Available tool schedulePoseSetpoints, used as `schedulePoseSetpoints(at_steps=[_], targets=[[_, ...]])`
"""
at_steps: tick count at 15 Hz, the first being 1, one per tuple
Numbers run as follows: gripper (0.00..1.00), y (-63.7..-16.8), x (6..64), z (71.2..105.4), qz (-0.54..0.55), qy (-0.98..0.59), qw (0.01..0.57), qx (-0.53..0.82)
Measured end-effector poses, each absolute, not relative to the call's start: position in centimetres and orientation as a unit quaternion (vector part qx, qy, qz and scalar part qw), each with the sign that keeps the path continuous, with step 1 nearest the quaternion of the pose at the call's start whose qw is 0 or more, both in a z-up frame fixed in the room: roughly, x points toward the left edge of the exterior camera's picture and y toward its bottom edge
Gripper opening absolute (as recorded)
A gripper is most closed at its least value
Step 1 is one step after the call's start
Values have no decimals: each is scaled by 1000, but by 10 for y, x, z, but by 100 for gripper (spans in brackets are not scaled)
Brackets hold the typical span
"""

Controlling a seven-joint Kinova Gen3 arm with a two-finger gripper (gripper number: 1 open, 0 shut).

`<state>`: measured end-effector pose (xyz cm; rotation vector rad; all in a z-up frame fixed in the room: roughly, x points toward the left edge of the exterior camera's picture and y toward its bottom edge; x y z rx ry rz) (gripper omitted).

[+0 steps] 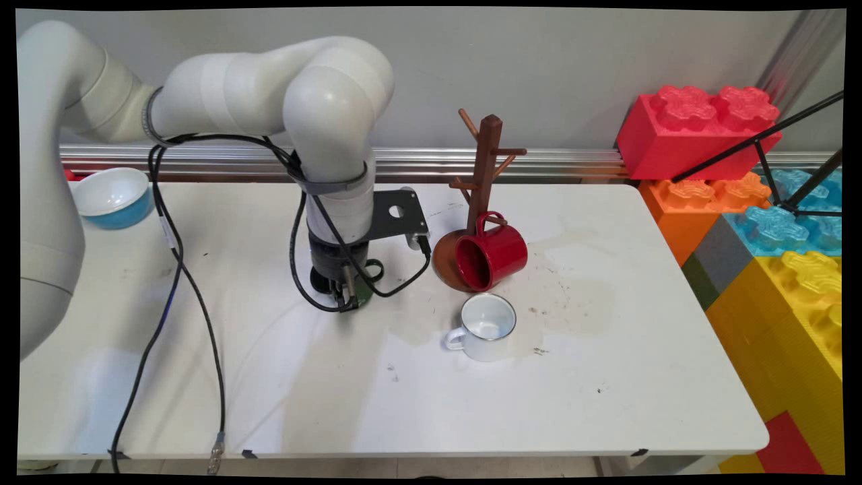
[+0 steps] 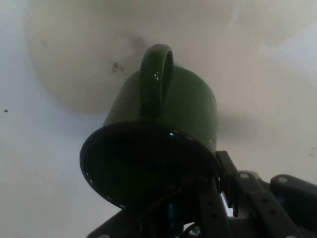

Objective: Place the picked object on the table

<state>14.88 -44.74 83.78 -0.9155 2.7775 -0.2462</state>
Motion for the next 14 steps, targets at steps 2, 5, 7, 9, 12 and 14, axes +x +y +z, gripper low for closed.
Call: schedulePoseSetpoints(at_steps=[2, 5, 7, 9, 12, 14], targets=[[0, -448, 147, 835, -80, 941, 106, -311], [100, -451, 143, 831, -74, 942, 108, -309], [100, -452, 142, 829, -72, 943, 108, -308], [100, -454, 141, 827, -70, 943, 107, -308], [100, -456, 140, 826, -70, 942, 102, -311], [100, -457, 140, 828, -72, 942, 93, -314]])
